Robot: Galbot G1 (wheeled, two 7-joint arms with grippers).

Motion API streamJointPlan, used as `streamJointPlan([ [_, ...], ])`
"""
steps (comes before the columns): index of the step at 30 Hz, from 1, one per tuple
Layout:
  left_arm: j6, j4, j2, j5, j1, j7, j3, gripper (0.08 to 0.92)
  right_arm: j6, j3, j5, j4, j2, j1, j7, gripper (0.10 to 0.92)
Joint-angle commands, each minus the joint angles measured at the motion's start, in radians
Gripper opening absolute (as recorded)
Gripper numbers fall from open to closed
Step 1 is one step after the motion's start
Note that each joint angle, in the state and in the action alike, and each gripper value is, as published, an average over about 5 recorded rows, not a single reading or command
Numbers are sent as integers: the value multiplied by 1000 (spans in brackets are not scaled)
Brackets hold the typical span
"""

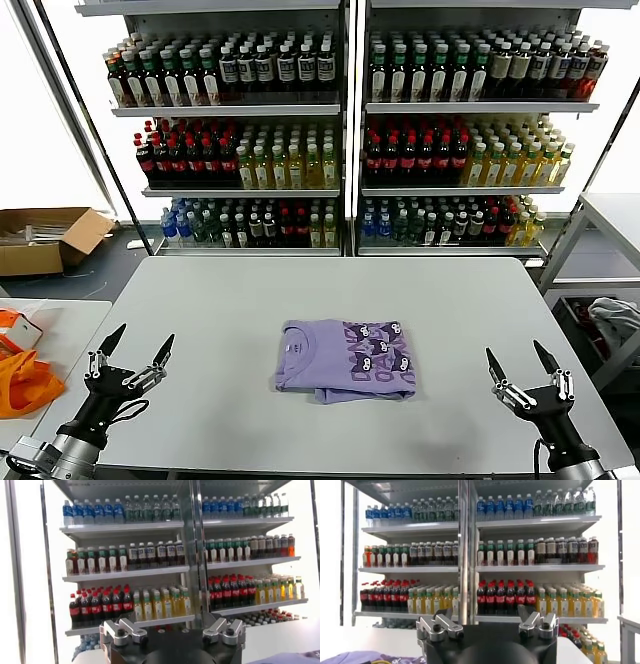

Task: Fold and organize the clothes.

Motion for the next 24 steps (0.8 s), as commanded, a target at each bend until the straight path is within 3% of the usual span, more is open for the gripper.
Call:
streamJointPlan([
  [1,-1,3,1,-1,-2,1,3,823,16,-3,-2,5,5,-6,-5,823],
  [15,-7,7,1,0,0,2,0,823,8,-44,58,-37,3,15,-25,823],
  [24,-7,10,1,1,-3,2,2,823,27,-38,14,-22,0,16,-36,823],
])
